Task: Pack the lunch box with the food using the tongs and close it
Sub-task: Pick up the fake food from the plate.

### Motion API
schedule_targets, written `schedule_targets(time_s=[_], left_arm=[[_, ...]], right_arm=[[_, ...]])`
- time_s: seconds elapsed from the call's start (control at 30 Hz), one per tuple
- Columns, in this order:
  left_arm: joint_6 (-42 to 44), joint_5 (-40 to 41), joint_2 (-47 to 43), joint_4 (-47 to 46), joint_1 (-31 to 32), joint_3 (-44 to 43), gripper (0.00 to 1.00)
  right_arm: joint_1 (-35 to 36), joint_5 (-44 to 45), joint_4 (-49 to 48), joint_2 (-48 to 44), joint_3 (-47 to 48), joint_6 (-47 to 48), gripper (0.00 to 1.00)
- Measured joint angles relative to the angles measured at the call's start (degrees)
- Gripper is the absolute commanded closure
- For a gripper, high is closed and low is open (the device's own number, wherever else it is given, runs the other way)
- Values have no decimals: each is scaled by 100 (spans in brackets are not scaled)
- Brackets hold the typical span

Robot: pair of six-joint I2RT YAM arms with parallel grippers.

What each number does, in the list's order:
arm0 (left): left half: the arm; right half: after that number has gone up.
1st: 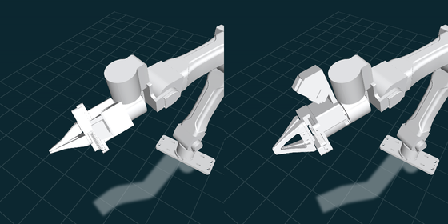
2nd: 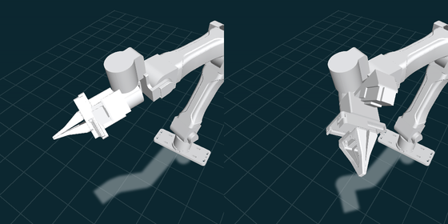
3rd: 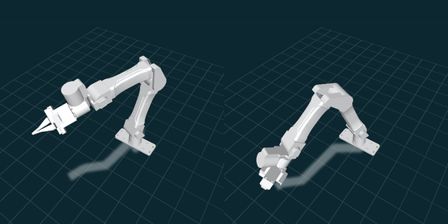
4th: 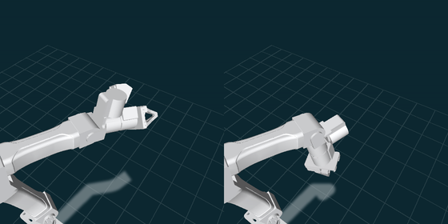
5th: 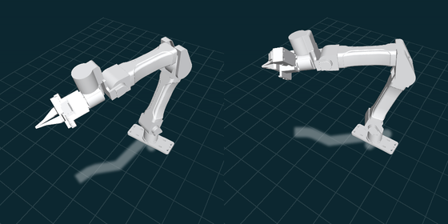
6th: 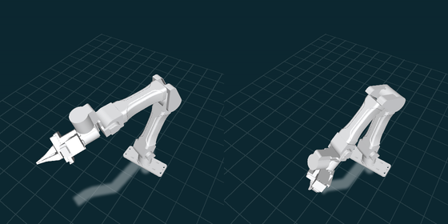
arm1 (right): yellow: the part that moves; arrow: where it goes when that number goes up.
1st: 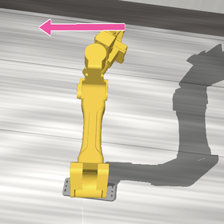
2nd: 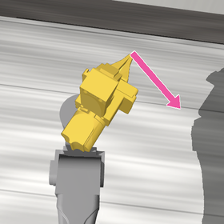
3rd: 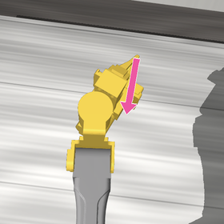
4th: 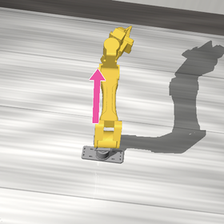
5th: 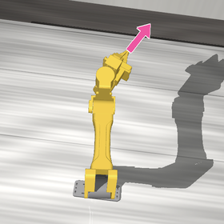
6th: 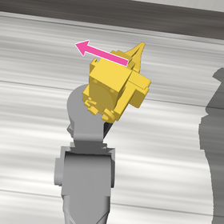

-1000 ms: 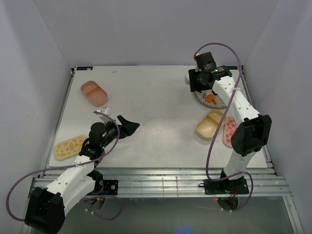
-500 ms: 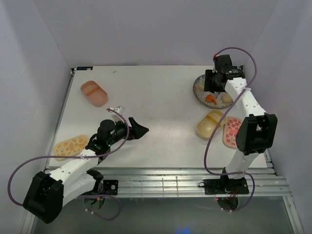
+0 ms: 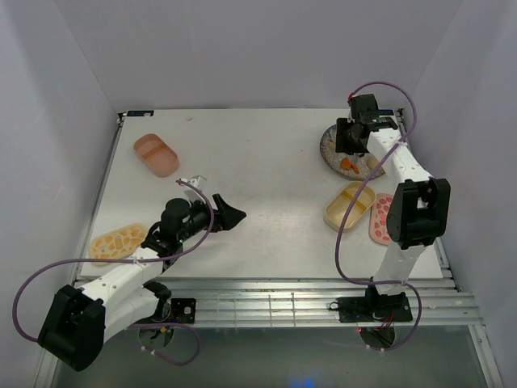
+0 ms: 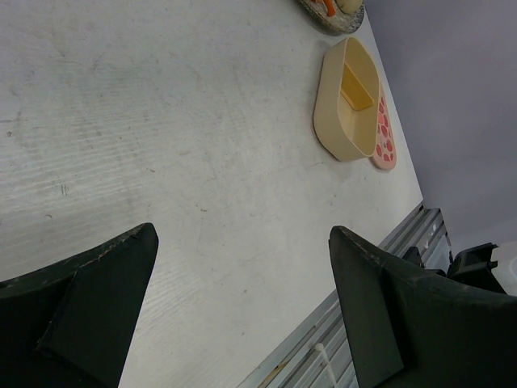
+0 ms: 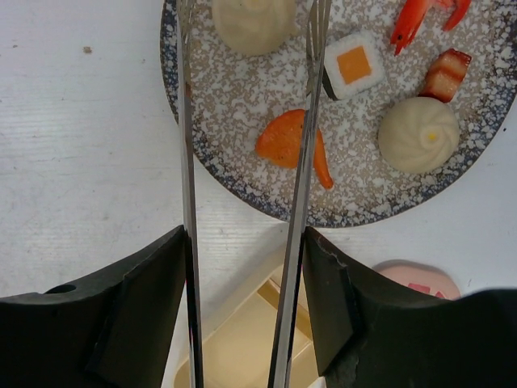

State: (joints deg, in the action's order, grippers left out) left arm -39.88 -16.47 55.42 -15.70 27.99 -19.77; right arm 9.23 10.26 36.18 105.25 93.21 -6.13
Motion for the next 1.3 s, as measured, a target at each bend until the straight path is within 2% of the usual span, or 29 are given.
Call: schedule_targets(time_s=[0.6, 0.93, 1.3], left_arm=[[9, 46, 42, 2, 0, 0, 2], [44, 81, 39, 2, 0, 0, 2], [44, 83, 33, 2, 0, 0, 2]], right_arm=[[-59, -35, -341, 468, -109, 63, 41], [-61, -35, -376, 485, -118, 81, 56], [-59, -22, -289, 98, -170, 87, 58]])
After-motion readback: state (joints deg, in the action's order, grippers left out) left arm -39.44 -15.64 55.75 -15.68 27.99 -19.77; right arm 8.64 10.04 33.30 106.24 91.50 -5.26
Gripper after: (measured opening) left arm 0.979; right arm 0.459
